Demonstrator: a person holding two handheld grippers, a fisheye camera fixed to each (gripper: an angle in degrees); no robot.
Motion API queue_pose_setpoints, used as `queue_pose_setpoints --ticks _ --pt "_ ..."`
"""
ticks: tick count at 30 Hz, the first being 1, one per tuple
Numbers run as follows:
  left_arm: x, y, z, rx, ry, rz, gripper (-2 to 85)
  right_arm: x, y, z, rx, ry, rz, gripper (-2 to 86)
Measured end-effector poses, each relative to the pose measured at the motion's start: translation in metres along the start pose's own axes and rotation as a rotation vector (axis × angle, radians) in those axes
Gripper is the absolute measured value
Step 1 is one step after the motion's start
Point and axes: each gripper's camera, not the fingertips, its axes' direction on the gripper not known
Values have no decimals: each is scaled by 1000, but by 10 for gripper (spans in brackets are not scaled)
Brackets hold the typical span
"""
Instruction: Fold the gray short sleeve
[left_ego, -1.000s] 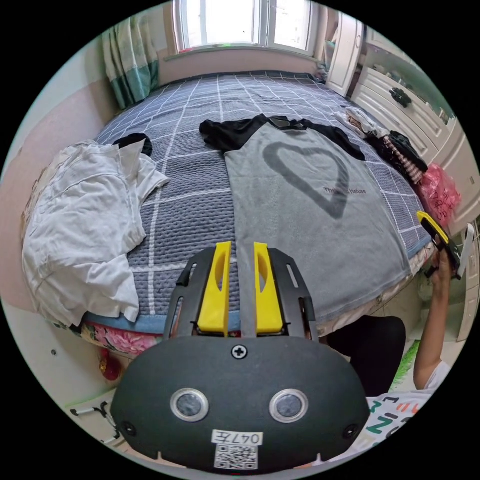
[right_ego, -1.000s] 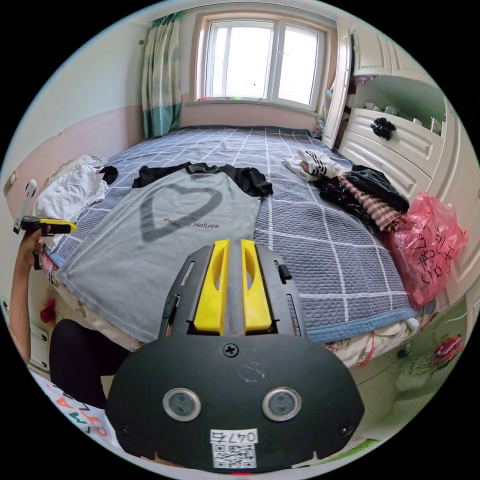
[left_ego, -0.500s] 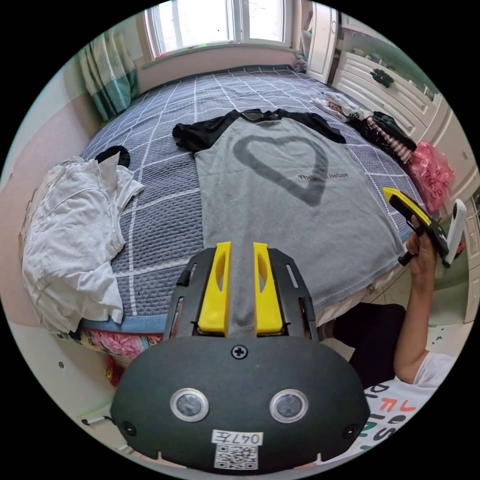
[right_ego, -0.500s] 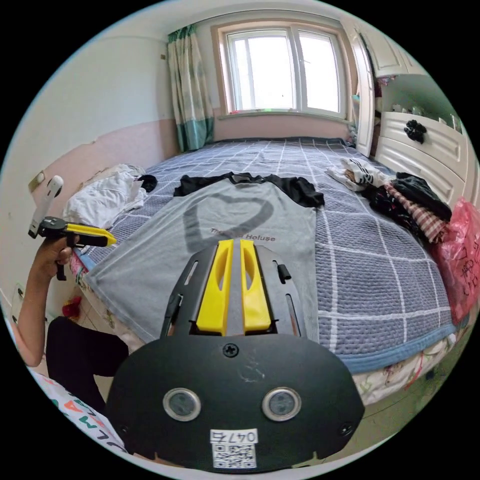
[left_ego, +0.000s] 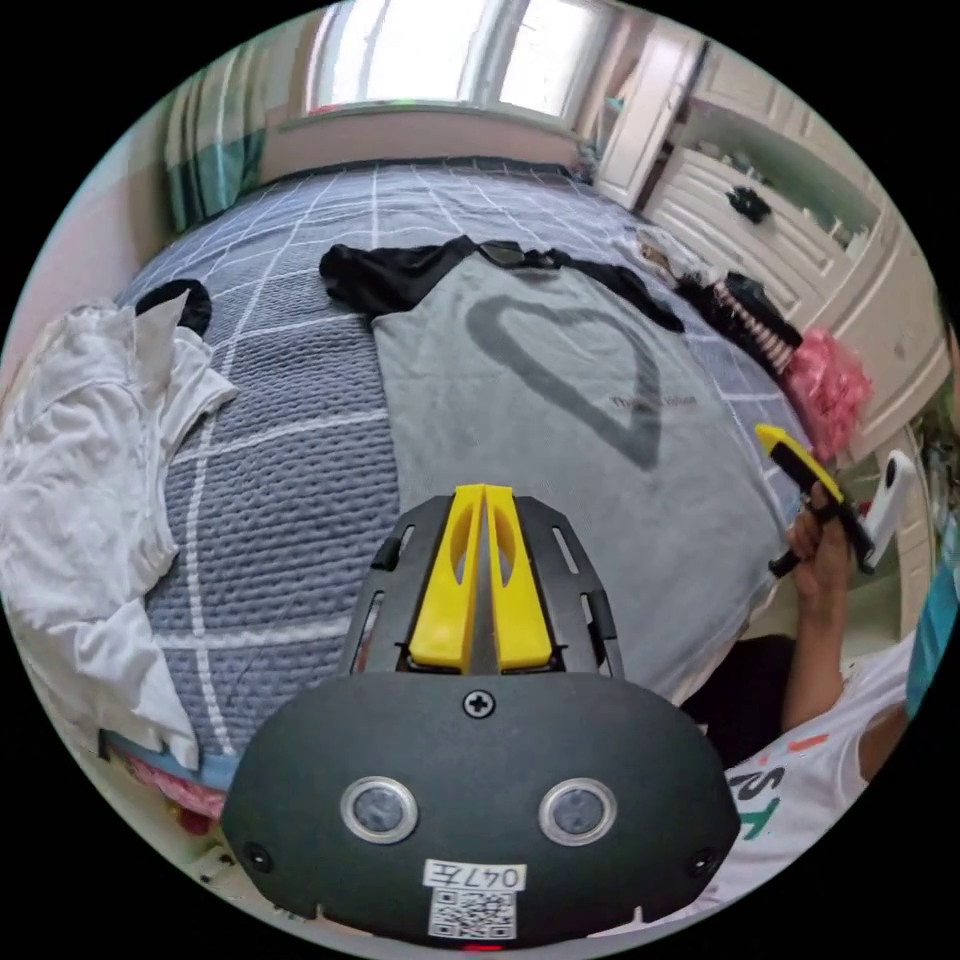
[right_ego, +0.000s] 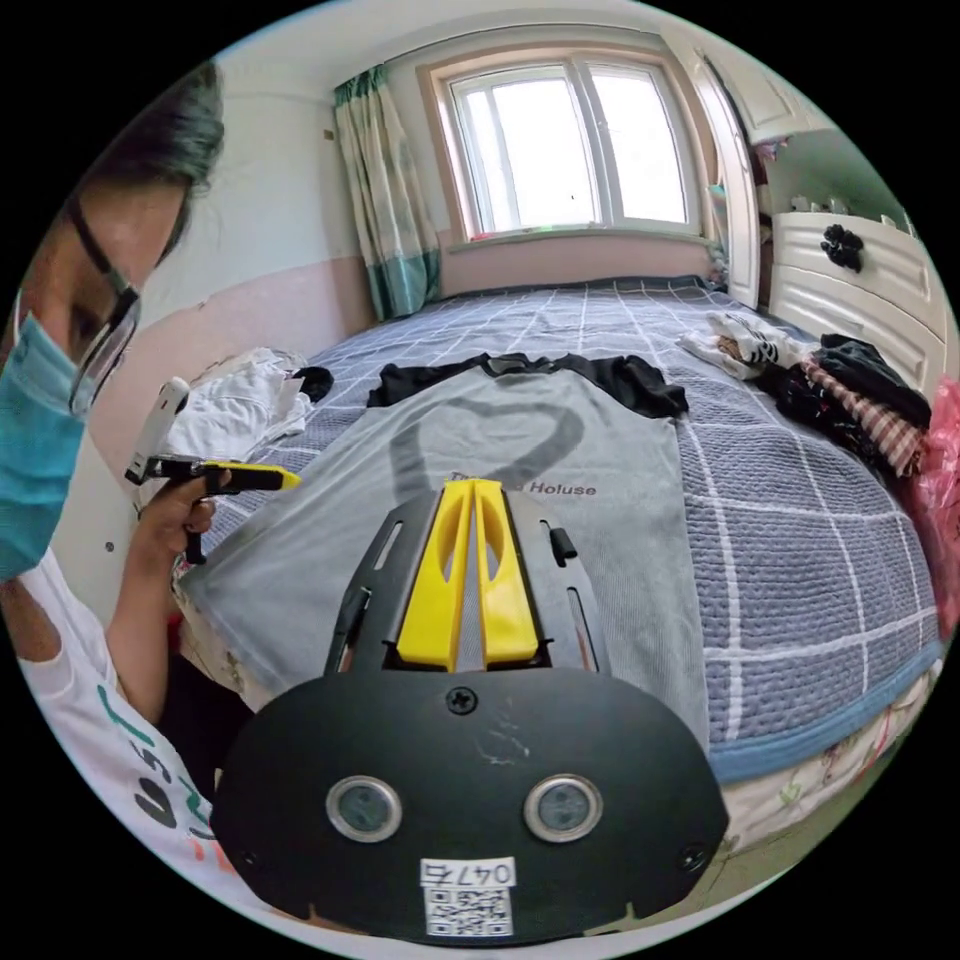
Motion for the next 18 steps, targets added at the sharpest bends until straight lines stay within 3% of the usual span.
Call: queue_pose_setpoints --ticks 4,8,11,15,18 --pt "-8 -35 -3 -30 -94 2 7 7 -29 36 -114 44 9 1" --pt "-30 -82 -16 -166 -176 1 113 15 -60 54 -184 114 4 30" --pt "-62 -118 -22 -287 -150 -61 135 20 -91 54 -256 153 -35 27" --pt "-92 -167 -23 -328 50 -206 129 31 -133 46 -344 222 -60 21" --pt "-83 -193 -31 -361 23 -264 109 48 -159 49 -425 286 -124 13"
